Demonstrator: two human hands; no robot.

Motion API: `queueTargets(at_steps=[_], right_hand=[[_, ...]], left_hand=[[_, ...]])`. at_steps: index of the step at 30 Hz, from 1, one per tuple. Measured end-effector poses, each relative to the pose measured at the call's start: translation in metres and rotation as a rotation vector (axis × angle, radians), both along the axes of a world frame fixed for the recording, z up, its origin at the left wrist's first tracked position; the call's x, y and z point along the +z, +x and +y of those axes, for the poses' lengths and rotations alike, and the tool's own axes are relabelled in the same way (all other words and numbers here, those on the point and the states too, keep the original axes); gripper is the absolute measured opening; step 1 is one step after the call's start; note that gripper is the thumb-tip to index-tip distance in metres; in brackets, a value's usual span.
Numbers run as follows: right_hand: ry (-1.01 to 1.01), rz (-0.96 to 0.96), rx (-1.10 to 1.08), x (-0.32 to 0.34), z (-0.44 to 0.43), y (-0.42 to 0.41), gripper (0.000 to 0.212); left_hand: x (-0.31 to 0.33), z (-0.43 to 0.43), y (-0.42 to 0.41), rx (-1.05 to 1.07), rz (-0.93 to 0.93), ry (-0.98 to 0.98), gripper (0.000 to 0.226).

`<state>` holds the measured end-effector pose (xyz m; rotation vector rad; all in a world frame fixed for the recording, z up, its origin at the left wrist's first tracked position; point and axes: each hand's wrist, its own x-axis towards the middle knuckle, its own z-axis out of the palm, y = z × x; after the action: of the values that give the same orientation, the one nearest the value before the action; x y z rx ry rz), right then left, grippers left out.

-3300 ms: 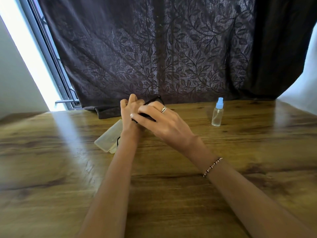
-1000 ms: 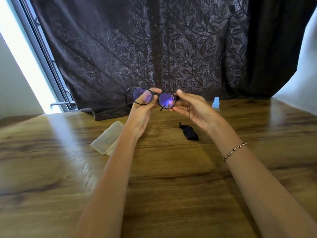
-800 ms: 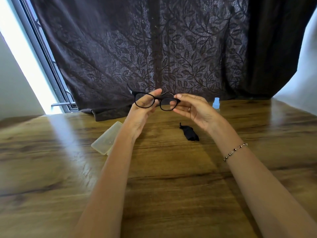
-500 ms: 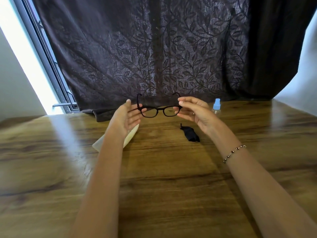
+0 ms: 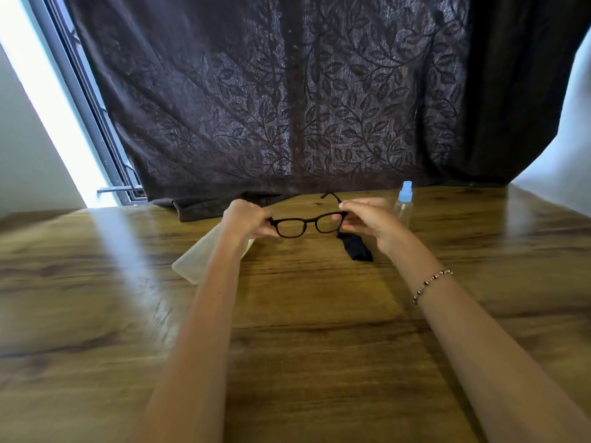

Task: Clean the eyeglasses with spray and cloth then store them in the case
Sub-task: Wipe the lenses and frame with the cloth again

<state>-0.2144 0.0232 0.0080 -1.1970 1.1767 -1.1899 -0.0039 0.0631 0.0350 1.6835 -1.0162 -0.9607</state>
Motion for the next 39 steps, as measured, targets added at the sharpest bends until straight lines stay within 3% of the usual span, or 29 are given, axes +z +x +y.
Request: queueTargets(at_steps=[5, 10, 17, 19, 22, 29, 32, 36, 39], right_hand=[[-0.004, 0.085, -0.029, -0.004, -0.003, 0.002, 0.008], [-0.085, 0.254, -0.061, -0.008, -0.006, 0.005, 0.014], [-0.149, 0.411, 0.021, -0.002, -0.003, 0.007, 0.017], [-0.166, 0.452, 0.050, 0.001, -0.001, 0.007, 0.014], [-0.207, 0.486, 0.066, 0.003, 0.001, 0.006, 0.018], [-0.160, 0.367, 0.094, 0.002, -0.003, 0.005, 0.021], [-0.139, 0.308, 0.043, 0.001, -0.005, 0.005, 0.012], [-0.067, 0.228, 0.005, 0.002, -0.007, 0.004, 0.026], [-0.033, 0.186, 0.028, 0.000, -0.008, 0.005, 0.024]], left_hand=[[-0.011, -0.005, 0.004, -0.032, -0.072, -0.088, 0.013], [-0.014, -0.012, 0.005, 0.033, -0.059, -0.050, 0.016], [-0.021, -0.018, 0.007, 0.041, -0.155, -0.105, 0.014], [-0.021, -0.017, 0.006, 0.040, -0.173, -0.112, 0.002], [-0.022, -0.013, 0.004, 0.092, -0.342, -0.161, 0.021], [-0.020, -0.011, 0.001, -0.042, -0.563, -0.173, 0.025], [-0.023, -0.014, 0.001, -0.127, -0.542, -0.174, 0.023], [-0.025, -0.018, 0.001, -0.183, -0.570, -0.171, 0.019], [-0.026, -0.020, 0.002, -0.201, -0.576, -0.163, 0.020]])
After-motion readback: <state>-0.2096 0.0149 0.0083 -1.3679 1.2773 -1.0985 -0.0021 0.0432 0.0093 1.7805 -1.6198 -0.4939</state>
